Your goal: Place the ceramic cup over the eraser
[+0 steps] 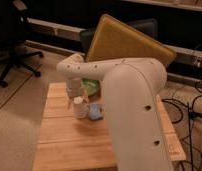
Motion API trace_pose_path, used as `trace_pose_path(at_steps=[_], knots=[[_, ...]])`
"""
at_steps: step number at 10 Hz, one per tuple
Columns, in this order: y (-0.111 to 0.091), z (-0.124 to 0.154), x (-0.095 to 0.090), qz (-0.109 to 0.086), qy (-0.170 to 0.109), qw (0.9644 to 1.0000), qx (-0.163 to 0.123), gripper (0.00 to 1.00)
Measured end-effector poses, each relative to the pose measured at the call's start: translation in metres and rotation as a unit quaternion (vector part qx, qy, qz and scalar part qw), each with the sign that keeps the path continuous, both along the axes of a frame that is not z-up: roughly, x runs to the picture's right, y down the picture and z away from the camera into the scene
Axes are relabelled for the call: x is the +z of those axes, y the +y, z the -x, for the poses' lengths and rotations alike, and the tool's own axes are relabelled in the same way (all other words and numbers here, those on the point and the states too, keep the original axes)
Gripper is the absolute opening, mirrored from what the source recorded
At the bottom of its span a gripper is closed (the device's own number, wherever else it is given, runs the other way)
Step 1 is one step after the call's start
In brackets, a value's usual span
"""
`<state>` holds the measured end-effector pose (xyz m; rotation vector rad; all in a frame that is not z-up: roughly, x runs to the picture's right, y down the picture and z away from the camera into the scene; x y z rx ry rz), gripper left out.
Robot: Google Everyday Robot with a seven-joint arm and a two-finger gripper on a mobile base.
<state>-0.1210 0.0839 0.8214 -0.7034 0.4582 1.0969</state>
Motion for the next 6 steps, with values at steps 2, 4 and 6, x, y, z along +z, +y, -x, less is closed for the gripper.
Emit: trace_pose_path(at_steps=[2, 4, 6], knots=[[-0.002, -0.001, 0.009, 0.002, -0.004, 1.0, -0.002, 0.65], [-0.004, 0.0, 0.016, 0.004, -0.011, 0.9999, -0.002, 0.65], [-0.003, 0.001, 0.021, 0.006, -0.015, 0.9999, -0.001, 0.59]])
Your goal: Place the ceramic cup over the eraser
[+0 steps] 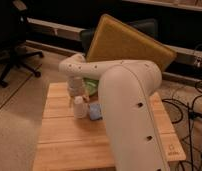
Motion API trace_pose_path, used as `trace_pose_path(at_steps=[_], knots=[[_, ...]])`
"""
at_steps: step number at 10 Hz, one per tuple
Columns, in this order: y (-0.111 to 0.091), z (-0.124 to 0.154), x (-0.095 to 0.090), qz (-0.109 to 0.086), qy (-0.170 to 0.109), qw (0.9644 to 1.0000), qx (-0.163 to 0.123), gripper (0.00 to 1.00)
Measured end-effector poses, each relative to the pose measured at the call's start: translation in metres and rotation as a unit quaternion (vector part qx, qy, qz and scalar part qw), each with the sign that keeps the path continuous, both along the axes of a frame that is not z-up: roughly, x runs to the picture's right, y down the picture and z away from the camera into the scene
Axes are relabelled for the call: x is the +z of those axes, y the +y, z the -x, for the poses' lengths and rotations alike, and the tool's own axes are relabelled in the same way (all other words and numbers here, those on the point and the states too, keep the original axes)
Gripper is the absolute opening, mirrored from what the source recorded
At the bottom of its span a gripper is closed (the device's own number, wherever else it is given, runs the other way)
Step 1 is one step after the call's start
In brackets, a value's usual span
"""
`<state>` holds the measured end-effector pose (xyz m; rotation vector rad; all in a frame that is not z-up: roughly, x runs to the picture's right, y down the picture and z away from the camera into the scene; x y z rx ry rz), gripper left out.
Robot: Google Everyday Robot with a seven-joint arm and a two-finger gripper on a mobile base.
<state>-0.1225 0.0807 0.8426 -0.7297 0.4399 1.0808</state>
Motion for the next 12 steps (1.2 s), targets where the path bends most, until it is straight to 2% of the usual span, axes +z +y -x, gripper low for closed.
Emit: trace_pose_path(at_steps=[2, 4, 6, 9, 10, 11, 12], knots=[[0.0, 0.0, 0.003, 0.0, -0.001, 1.0, 0.001, 0.42], [-0.003, -0.002, 0.003, -0.004, 0.0, 1.0, 0.004, 0.19], [-0.012, 0.001, -0.001, -0.008, 0.004, 0.9997, 0.023, 0.02], [-0.057, 0.019, -0.031, -0.038, 0.011, 0.9982, 0.044, 0.0], [-0.076, 0.023, -0.044, -0.053, 0.017, 0.9973, 0.047, 0.0], [-0.099, 0.018, -0.061, -0.077, 0.032, 0.9953, 0.049, 0.0], [-0.112, 0.01, -0.071, -0.09, 0.045, 0.9935, 0.053, 0.0]])
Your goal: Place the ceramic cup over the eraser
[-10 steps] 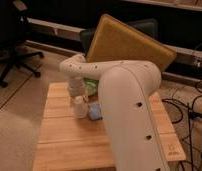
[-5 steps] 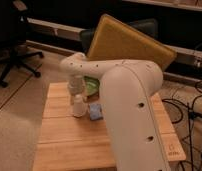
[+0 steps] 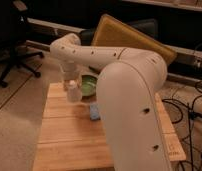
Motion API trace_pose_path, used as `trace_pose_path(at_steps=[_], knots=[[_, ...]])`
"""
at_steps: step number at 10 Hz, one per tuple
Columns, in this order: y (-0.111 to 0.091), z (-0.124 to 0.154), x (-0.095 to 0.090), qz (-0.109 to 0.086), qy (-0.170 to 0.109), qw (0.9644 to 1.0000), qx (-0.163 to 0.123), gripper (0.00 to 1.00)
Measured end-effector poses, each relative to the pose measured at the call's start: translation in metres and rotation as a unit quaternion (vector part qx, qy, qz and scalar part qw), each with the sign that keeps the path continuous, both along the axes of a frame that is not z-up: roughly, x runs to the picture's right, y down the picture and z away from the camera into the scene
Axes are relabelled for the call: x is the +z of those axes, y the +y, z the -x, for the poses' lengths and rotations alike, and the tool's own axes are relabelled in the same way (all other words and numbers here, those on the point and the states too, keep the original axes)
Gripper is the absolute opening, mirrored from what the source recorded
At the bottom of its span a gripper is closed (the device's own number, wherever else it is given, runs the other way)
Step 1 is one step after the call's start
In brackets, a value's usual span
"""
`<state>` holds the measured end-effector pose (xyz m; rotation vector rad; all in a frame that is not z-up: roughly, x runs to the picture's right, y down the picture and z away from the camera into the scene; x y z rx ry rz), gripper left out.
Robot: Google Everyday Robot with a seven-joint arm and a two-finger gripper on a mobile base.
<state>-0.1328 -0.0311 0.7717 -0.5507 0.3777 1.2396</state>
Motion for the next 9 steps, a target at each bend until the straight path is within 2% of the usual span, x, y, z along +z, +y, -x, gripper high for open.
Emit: trace_pose_path(at_steps=[2, 4, 5, 7, 9], knots=[[-0.019, -0.031, -0.022, -0.021, 0.04, 0.9988, 0.019, 0.0], [-0.026, -0.067, -0.037, -0.032, 0.078, 0.9952, 0.051, 0.0], [-0.027, -0.091, -0.048, -0.037, 0.103, 0.9911, 0.076, 0.0], [-0.027, -0.125, -0.066, -0.046, 0.134, 0.9831, 0.116, 0.0], [-0.021, -0.168, -0.085, -0.055, 0.173, 0.9694, 0.165, 0.0]])
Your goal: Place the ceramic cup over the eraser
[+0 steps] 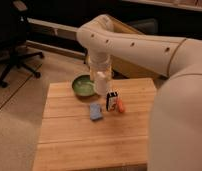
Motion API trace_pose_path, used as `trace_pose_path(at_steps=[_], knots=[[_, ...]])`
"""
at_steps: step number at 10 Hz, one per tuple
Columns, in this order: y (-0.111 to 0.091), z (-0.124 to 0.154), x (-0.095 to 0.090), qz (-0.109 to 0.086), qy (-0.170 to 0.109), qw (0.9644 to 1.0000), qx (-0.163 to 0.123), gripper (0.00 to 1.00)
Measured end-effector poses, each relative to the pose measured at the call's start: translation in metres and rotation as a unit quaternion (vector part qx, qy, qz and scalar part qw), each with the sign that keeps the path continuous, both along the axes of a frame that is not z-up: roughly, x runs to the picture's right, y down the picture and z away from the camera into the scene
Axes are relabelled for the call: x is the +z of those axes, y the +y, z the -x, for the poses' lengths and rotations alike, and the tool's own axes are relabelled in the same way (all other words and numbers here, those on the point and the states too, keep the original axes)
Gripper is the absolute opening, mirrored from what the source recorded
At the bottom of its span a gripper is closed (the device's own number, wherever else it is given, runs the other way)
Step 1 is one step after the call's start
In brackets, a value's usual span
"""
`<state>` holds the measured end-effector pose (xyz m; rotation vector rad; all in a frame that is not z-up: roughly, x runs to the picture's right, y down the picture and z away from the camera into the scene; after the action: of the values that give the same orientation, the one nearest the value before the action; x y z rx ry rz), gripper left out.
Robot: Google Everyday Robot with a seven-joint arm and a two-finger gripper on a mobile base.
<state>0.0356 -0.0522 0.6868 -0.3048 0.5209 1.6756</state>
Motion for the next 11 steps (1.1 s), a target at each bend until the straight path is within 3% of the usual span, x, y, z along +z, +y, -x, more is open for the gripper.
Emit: trace_pose_path(at_steps=[2, 4, 8, 11], knots=[[0.012, -0.047, -0.014, -0.002, 0.039, 0.9979, 0.051, 0.0], [0.017, -0.068, -0.018, -0.001, 0.055, 0.9962, 0.068, 0.0], [0.017, -0.062, -0.017, 0.0, 0.05, 0.9964, 0.068, 0.0], [0.01, -0.047, -0.008, -0.008, 0.018, 0.9973, 0.071, 0.0]])
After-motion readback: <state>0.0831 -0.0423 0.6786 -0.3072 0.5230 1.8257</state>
